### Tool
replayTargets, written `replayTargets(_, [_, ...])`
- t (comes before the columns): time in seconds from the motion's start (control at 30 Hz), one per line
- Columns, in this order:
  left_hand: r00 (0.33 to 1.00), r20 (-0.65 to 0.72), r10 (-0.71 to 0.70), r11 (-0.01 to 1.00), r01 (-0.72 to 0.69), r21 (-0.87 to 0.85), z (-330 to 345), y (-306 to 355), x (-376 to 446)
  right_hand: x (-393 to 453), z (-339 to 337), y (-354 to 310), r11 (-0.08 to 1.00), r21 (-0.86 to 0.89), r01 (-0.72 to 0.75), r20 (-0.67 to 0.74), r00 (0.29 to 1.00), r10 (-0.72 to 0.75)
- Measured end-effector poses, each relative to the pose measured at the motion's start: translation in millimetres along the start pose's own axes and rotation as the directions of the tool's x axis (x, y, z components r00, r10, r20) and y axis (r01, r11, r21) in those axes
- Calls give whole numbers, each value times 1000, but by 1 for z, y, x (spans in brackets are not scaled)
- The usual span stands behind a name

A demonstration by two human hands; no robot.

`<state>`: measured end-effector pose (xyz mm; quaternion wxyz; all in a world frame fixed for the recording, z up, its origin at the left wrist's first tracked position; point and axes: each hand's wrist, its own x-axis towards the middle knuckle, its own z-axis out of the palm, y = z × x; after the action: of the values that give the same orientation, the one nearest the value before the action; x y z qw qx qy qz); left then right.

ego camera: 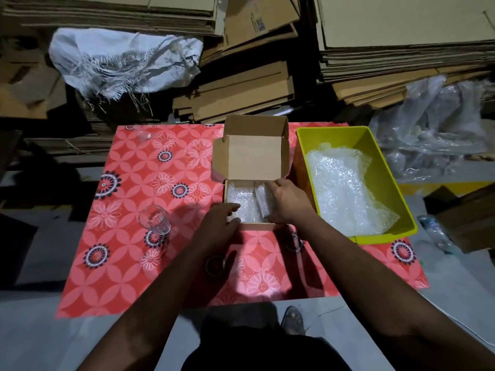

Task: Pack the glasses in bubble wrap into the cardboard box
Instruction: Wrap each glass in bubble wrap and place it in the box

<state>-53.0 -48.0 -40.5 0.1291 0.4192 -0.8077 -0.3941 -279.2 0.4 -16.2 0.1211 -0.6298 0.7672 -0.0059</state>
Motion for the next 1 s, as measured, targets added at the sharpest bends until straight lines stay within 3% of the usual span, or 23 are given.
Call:
replayTargets(0.43, [998,20,65,996,-66,55,13,-9,-12,-3,6,-3,989,-142,-44,36,998,50])
replayTargets(0.5, [996,13,93,992,-93,90,18,-8,-18,-10,-3,-7,994,-108,-15,-66,998,8])
replayTargets(0.57, [995,-11,96,992,-94,89,23,-7,-22,-22,-16,-8,1000,20,22,-312,950,-15])
replayTargets(0.63, [996,-24,90,993,-87,83,27,-3,-23,-36,-28,-1,980,197,3,-557,824,110])
replayTargets(0.7, [997,-36,68,996,-65,66,29,0,-23,-44,-33,21,931,353,-98,-612,729,308])
replayTargets(0.77, [997,-65,46,998,-44,38,29,4,-23,-44,-28,57,874,404,-269,-497,738,457])
replayTargets(0.87, [996,-89,16,1000,-16,3,28,11,-21,-42,-17,102,793,305,-527,-117,805,581])
replayTargets(0.93, [995,-99,-8,1000,8,-7,30,17,-18,-41,-12,118,764,259,-591,49,798,600])
replayTargets(1.0, [994,-105,-16,1000,17,5,33,23,-14,-40,-10,127,766,258,-589,104,805,584])
